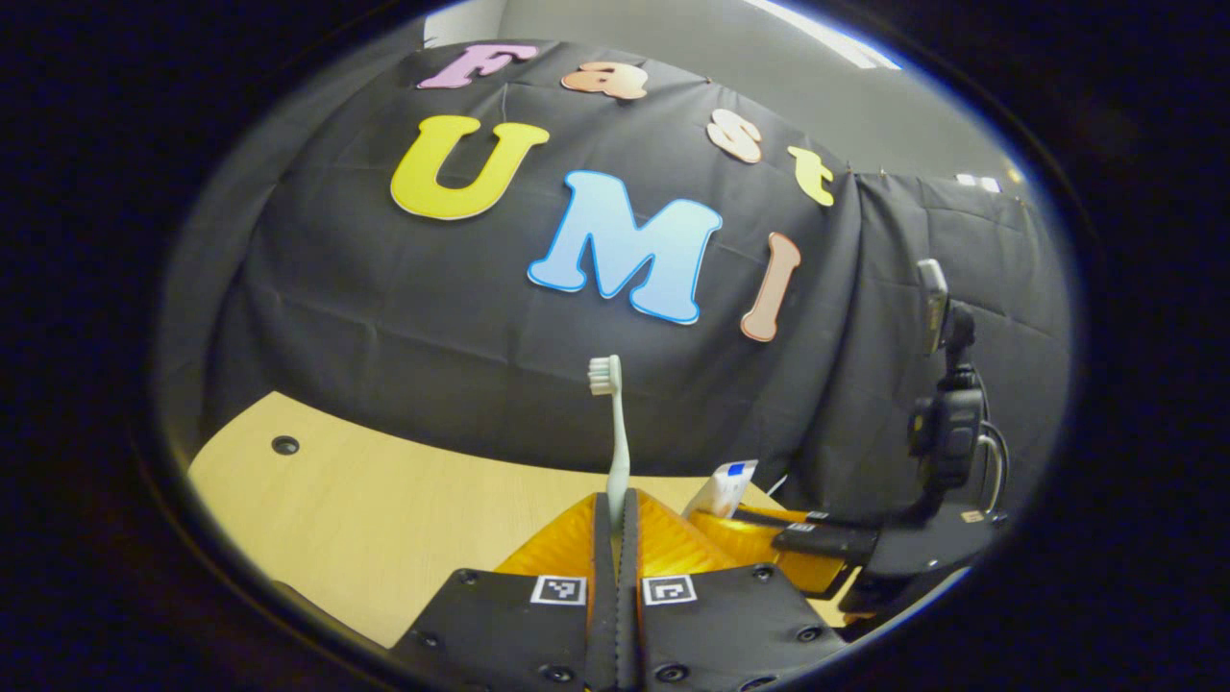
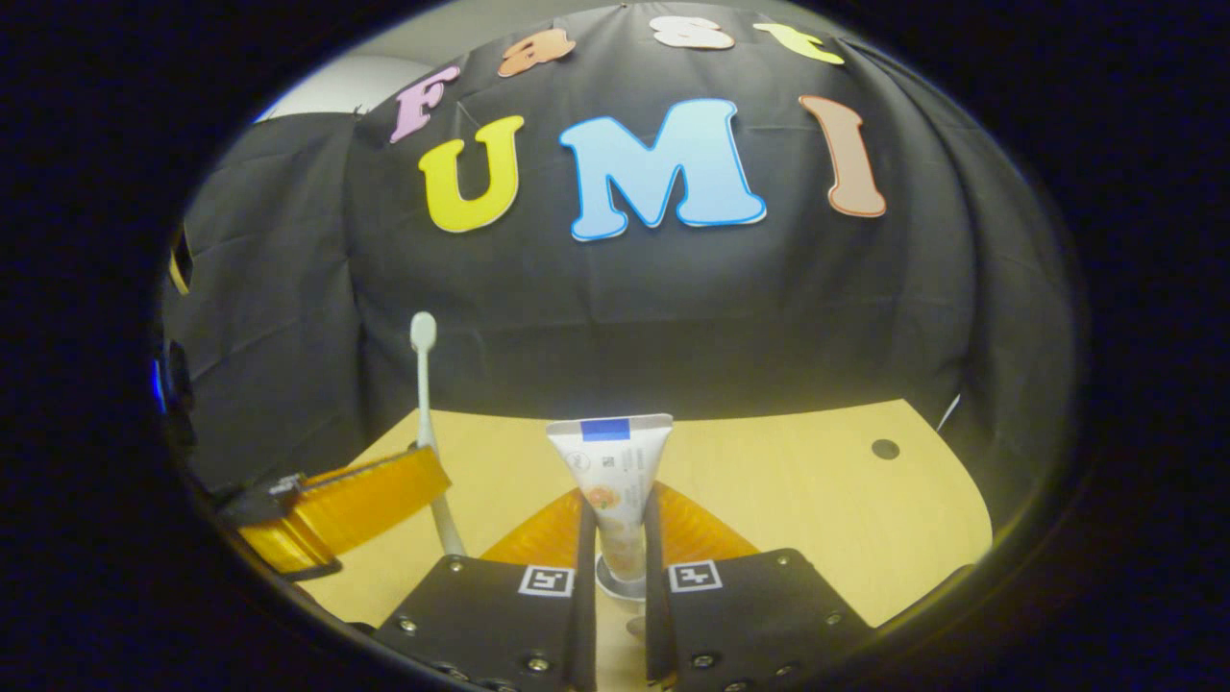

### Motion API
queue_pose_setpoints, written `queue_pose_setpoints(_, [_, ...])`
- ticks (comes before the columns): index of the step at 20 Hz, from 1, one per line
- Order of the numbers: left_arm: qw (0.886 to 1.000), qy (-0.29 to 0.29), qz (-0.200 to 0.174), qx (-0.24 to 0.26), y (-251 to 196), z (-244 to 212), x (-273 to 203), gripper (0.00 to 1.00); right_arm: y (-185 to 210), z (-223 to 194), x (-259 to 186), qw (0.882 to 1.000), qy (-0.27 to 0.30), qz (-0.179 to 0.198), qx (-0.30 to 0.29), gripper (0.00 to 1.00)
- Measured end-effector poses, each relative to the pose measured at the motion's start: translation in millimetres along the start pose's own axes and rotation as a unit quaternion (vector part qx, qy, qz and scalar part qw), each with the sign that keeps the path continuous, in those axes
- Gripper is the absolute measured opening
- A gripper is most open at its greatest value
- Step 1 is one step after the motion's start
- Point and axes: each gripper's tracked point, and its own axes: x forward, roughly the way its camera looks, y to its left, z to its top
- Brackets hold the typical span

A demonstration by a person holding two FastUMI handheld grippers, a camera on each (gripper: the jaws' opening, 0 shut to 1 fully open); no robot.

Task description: Put the toothbrush and toothpaste on the desktop into the cup, then pick up the cup and place it on the coaster on the desktop.

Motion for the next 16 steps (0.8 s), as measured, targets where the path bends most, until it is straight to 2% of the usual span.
queue_pose_setpoints(2, [1.0, -0.004, -0.005, -0.006, -1.5, -1.6, 2.2, 0.07, -3.7, -15.0, 15.0, 1.0, 0.022, 0.0, -0.001, 0.17])
queue_pose_setpoints(4, [1.0, -0.005, -0.008, -0.01, -0.5, -3.6, 4.9, 0.07, -10.2, -31.5, 26.3, 0.999, 0.047, -0.003, 0.002, 0.25])
queue_pose_setpoints(5, [1.0, -0.006, -0.009, -0.013, 1.4, -3.9, 9.0, 0.07, -11.8, -39.1, 29.8, 0.998, 0.057, -0.003, 0.004, 0.21])
queue_pose_setpoints(12, [1.0, 0.0, -0.013, -0.022, 7.2, -12.1, 24.1, 0.07, -25.5, -75.3, 40.2, 0.994, 0.105, -0.022, 0.015, 0.21])
queue_pose_setpoints(16, [1.0, 0.002, -0.023, -0.019, 7.0, -19.5, 32.6, 0.07, -31.1, -73.9, 35.9, 0.994, 0.103, -0.024, 0.022, 0.29])
